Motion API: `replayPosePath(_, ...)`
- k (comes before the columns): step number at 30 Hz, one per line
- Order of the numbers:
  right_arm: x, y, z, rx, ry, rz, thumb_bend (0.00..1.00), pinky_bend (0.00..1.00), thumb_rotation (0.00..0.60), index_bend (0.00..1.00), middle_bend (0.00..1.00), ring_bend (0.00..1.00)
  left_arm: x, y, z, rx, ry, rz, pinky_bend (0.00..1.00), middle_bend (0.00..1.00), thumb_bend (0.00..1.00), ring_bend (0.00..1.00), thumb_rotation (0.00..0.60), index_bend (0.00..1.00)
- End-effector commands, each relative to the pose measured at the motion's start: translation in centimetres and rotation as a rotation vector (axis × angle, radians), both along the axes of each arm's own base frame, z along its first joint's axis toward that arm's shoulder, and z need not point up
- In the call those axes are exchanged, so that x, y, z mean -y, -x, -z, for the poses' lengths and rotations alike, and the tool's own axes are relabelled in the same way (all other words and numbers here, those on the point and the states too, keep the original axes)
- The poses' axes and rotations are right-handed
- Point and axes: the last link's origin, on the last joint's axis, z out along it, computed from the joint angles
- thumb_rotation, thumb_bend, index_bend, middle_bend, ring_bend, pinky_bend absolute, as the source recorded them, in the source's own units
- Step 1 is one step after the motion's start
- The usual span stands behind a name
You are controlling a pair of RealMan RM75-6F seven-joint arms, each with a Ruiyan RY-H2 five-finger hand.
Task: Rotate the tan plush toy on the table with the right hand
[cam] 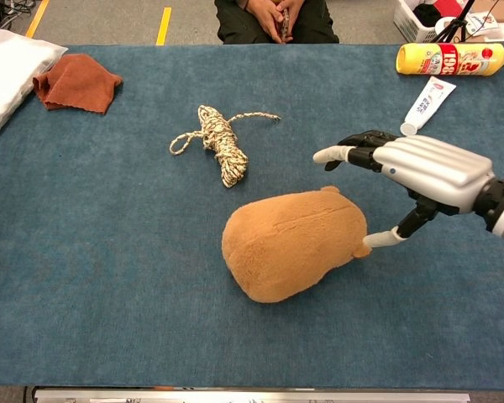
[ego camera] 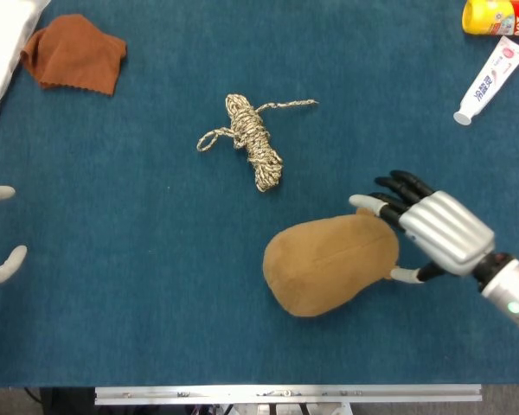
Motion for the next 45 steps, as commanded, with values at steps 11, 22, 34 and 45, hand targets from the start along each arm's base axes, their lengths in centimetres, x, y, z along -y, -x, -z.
replayPosePath(11, 0.2, -1.1, 3.0, -0.036, -0.061, -0.014, 0.0, 0.05, 0.6, 0.13, 0.21, 0.07, 0.1, 0.4, -0.1, -0.004, 0.0, -0.009, 0.08, 0.14, 0.21, 0.04, 0.6, 0.27)
replayPosePath(22, -0.2, -0.8, 4.4, -0.097, -0.105, -0.007, 0.05, 0.11, 0.6, 0.13, 0.22, 0.08, 0.1, 0.6, -0.1, -0.005, 0.0, -0.014, 0.08, 0.14, 0.21, 0.04, 0.6, 0.27)
replayPosePath(34, 0.7, -1.1, 5.0, -0.068, 0.024, 0.005, 0.32, 0.42, 0.6, 0.39, 0.39, 0.28, 0.1, 0.7, -0.1, -0.004, -0.002, -0.014, 0.08, 0.14, 0.21, 0.04, 0.6, 0.27)
replayPosePath(45, 1.6, -1.2, 4.7, 0.025, 0.14, 0.048, 0.37, 0.56, 0.6, 0.54, 0.48, 0.41, 0.0, 0.6, -0.1, -0.004, 0.0, -0.011, 0.08, 0.14, 0.21, 0.04, 0.6, 0.28)
